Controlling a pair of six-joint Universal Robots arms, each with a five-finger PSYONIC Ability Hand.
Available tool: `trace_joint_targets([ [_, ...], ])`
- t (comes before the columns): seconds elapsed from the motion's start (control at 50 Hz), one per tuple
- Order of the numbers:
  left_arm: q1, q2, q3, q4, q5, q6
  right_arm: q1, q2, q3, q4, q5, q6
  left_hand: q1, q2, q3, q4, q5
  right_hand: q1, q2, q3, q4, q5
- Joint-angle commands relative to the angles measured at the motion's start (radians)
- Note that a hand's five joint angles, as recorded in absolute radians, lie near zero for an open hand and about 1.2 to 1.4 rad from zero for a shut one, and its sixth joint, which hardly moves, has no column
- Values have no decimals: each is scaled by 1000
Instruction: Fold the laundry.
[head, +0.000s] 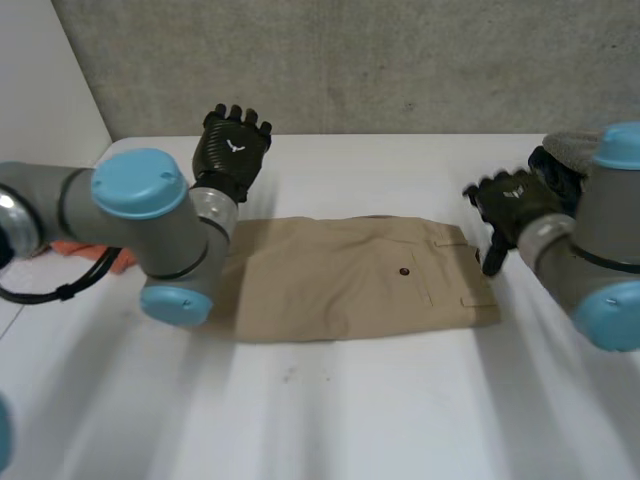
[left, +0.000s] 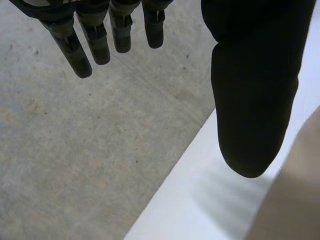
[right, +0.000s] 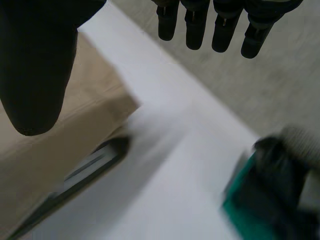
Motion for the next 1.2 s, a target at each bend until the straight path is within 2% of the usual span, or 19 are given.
trace_joint_targets([
  [0.02, 2, 97, -167, -1, 6, -92, -75, -44, 200, -22, -184, 75, -19, -25, -34, -27, -49, 43, 55, 62, 61, 42],
  [0.16, -7, 100, -230, -1, 6, -98, -80, -26, 245, -138, -207, 107, -19, -25, -34, -27, -49, 143, 154, 162, 160, 141],
  [0.22, -9, 102, -243, 1, 6, -100, -77, 2, 245, -165, -210, 109, -19, -25, -34, -27, -49, 312, 324, 332, 330, 311],
  [0.24, -9, 102, -247, 1, 6, -100, -78, 6, 245, -170, -210, 109, -19, -25, -34, -27, -49, 409, 421, 428, 427, 408],
  [0.26, -9, 103, -251, 1, 6, -98, -81, 12, 245, -185, -205, 108, -19, -25, -34, -27, -49, 831, 843, 851, 849, 830],
  [0.28, -9, 103, -254, 1, 6, -100, -81, 16, 245, -191, -204, 108, -19, -25, -34, -27, -49, 1138, 1150, 1157, 1156, 1137],
  [0.3, -7, 105, -256, 1, 6, -98, -83, 16, 243, -197, -199, 108, -19, -25, -34, -27, -49, 1175, 1187, 1194, 1193, 1174],
  [0.4, -7, 117, -259, -1, 6, -100, -132, 8, 277, -210, -166, 97, -19, -25, -34, -27, -49, 1175, 1187, 1194, 1193, 1174],
  [0.5, -3, 140, -270, 1, 8, -100, -198, -49, 332, -213, -179, 83, -19, -25, -34, -27, -49, 1175, 1187, 1194, 1193, 1174],
  [0.68, -3, 194, -303, -1, 8, -108, -270, -129, 349, -199, -191, -54, -19, -25, -34, -27, -49, 1175, 1187, 1194, 1193, 1174],
  [0.7, -4, 198, -308, -1, 9, -109, -268, -132, 349, -198, -201, -58, -19, -25, -34, -27, -49, 967, 979, 986, 985, 966],
  [0.72, -4, 206, -316, -1, 9, -112, -262, -136, 355, -196, -228, -64, -19, -25, -34, -27, -49, 331, 343, 350, 349, 330],
  [0.74, -4, 209, -317, -1, 9, -114, -261, -139, 355, -196, -237, -63, -19, -25, -34, -27, -49, 63, 75, 82, 81, 62],
  [0.76, -4, 212, -319, -1, 9, -115, -258, -139, 355, -196, -248, -57, -19, -25, -34, -27, -49, -47, -35, -27, -29, -48],
  [0.86, -6, 234, -335, -2, 9, -147, -215, -138, 360, -201, -317, 14, -19, -25, -34, -27, -49, -30, -19, -11, -13, -32],
  [0.94, -4, 260, -354, -2, 15, -187, -183, -132, 349, -204, -337, 69, -19, -25, -34, -27, -49, 69, 81, 88, 87, 68],
  [1.1, -7, 303, -365, -11, 40, -281, -150, -21, 304, -228, -327, 77, -19, -25, -34, -27, -49, 257, 269, 276, 275, 256],
  [1.2, -15, 327, -366, -13, 69, -328, -146, 8, 283, -233, -325, 71, -19, -25, -34, -27, -49, 290, 301, 309, 307, 288],
])
